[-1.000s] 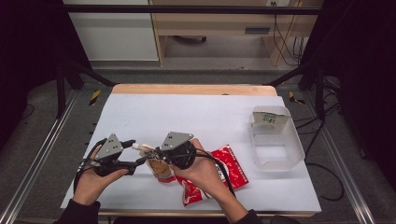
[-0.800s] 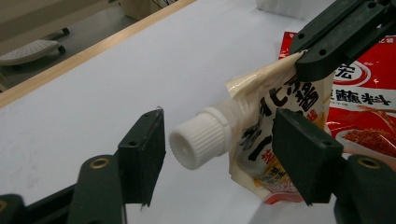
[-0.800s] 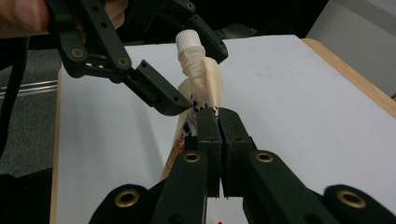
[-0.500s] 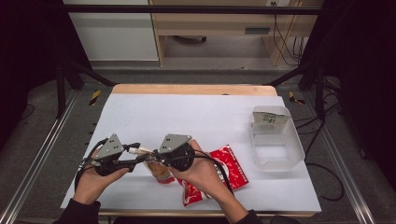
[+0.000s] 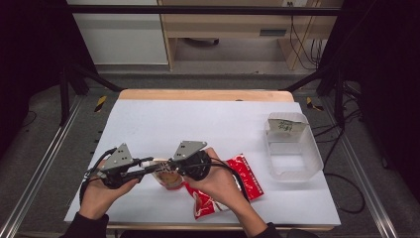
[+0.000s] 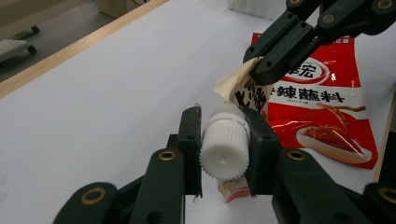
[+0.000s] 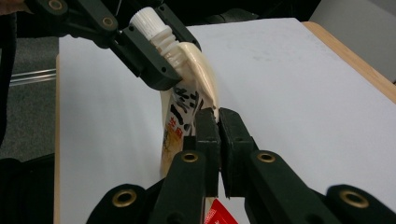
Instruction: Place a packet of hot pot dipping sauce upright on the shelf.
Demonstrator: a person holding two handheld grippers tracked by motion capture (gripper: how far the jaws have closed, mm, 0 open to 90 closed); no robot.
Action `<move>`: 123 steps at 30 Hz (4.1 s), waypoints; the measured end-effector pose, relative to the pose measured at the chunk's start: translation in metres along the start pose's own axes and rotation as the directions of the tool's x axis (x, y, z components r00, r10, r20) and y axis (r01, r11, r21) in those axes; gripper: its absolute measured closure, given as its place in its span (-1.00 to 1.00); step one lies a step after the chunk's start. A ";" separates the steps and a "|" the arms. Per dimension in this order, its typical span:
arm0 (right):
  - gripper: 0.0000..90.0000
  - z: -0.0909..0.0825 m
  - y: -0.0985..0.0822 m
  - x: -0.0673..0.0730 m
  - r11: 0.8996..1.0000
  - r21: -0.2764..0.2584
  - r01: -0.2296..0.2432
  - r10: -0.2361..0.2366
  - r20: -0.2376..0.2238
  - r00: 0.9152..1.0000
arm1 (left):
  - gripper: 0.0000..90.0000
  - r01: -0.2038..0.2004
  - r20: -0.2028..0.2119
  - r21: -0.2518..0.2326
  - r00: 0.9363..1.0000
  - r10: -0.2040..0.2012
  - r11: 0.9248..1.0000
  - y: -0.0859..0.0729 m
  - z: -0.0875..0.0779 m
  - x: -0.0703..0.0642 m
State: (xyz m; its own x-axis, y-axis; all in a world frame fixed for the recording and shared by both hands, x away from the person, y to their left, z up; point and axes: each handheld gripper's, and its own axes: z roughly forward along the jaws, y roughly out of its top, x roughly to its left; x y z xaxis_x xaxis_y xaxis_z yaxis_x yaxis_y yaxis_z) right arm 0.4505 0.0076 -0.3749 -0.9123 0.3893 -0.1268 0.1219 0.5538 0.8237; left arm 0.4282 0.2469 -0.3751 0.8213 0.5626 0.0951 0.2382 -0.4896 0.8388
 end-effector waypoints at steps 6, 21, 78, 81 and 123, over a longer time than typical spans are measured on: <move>0.92 -0.010 0.002 0.001 1.000 0.000 0.012 -0.012 0.022 1.000 | 0.61 -0.023 0.029 0.003 0.999 0.023 1.000 0.017 -0.001 -0.002; 0.46 -0.073 0.001 -0.030 0.997 0.072 -0.011 0.001 0.137 0.991 | 0.63 -0.201 0.107 0.068 0.975 0.193 0.977 0.101 0.033 -0.017; 0.94 -0.087 0.041 -0.085 0.915 0.401 0.039 -0.092 0.114 0.989 | -0.52 -0.112 -0.008 -0.033 0.994 0.111 0.993 0.088 0.051 -0.019; 0.94 -0.095 0.038 -0.090 0.922 0.385 0.042 -0.096 0.122 0.988 | -0.64 -0.102 -0.033 -0.024 0.994 0.101 0.995 0.074 0.048 -0.021; 0.94 -0.245 -0.028 -0.121 0.926 0.375 -0.038 -0.098 0.335 0.937 | -0.87 0.175 -0.306 0.015 0.938 -0.162 0.984 -0.064 0.028 0.031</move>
State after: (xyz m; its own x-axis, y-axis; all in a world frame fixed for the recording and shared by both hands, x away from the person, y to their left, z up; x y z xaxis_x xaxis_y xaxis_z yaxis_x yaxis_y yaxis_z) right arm 0.4615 -0.2358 -0.2474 -0.7359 0.5574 -0.3843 0.2937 0.7743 0.5606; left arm 0.4530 0.2776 -0.4408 0.5732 0.8109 0.1176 0.3861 -0.3939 0.8341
